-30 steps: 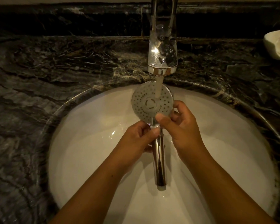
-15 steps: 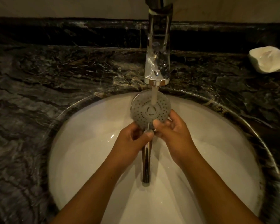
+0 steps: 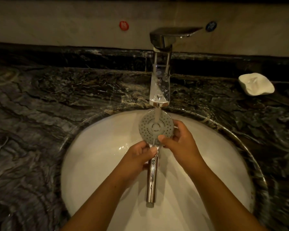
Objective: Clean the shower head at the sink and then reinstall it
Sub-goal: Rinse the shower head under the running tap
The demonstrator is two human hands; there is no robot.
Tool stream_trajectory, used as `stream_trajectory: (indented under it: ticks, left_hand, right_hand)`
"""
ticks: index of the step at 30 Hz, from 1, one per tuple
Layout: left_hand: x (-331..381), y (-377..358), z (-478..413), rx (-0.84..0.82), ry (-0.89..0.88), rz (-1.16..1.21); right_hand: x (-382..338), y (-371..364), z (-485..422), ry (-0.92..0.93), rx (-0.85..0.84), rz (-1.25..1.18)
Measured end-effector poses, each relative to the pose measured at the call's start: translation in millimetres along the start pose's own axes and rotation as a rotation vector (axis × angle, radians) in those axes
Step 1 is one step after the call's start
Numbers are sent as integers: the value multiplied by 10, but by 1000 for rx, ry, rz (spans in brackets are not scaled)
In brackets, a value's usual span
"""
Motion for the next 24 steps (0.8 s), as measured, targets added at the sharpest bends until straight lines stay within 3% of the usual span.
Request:
stream_trajectory:
  ticks: [5, 8, 17, 24]
  left_hand:
    - [133, -49, 28, 36, 32, 0]
    - [196, -97, 49, 45, 56, 37]
    - [234, -147, 147, 78, 109, 101]
    - [217, -163, 196, 100, 97, 90]
  right_hand:
    - [-491, 146, -98, 146, 124, 153]
    - [-918, 205, -154, 217, 204, 116]
    - [-2155, 141, -198, 155, 235, -46]
    - [-1959, 194, -237, 39, 141, -15]
Point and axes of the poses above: each hand's wrist, its own z-axis away from the middle knuckle, its own y-axis out of the back of the hand, x = y × z, the point moved 2 cm from there along -z, towards the middle knuckle, and after that the axes turned 14 degrees about x, right-handed, at the moved point
